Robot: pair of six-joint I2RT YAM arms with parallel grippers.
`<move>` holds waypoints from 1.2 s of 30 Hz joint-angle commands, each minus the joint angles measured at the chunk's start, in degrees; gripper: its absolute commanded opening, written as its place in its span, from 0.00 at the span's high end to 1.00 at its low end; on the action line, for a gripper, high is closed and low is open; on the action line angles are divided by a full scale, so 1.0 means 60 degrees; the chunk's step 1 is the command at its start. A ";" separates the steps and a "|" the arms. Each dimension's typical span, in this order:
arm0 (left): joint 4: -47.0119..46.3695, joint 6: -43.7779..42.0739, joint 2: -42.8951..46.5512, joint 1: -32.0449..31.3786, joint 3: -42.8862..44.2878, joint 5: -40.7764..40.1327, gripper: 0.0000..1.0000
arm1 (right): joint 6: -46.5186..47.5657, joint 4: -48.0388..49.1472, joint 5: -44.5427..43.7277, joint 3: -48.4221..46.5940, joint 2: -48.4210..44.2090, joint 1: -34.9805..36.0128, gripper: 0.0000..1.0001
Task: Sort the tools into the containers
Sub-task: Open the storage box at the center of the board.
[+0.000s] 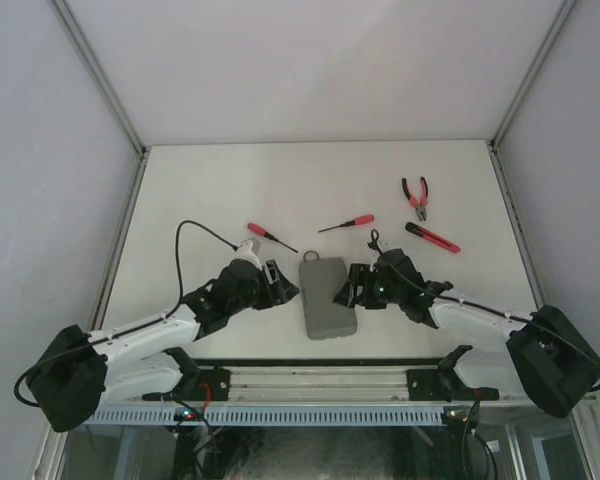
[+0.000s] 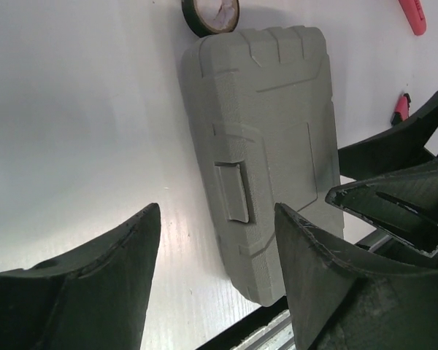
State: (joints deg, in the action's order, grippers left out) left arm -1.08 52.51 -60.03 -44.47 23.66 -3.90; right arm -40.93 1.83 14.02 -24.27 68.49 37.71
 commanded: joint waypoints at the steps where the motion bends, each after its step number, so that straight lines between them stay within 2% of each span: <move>1: -0.1140 -0.0463 -0.0409 0.0058 -0.0121 0.0740 0.34 | -0.0160 0.0514 -0.0232 -0.0290 0.0194 0.0057 0.32; 3: -0.1445 -0.0502 -0.0660 0.0058 -0.0175 0.0890 0.38 | -0.0173 0.0489 -0.0236 -0.0291 0.0288 0.0043 0.34; 11: -0.2049 -0.0334 -0.1346 0.0058 -0.0252 0.0979 0.41 | -0.0095 0.0393 -0.0210 -0.0291 0.0356 0.0028 0.36; 36: -0.1976 -0.0208 -0.1967 0.0058 -0.0219 0.1023 0.49 | -0.0078 0.0123 -0.0432 -0.0291 0.0231 0.0057 0.37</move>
State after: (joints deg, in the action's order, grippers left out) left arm -11.49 51.42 -71.16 -44.47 23.16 1.78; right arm -41.34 1.87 12.51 -24.29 70.59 37.71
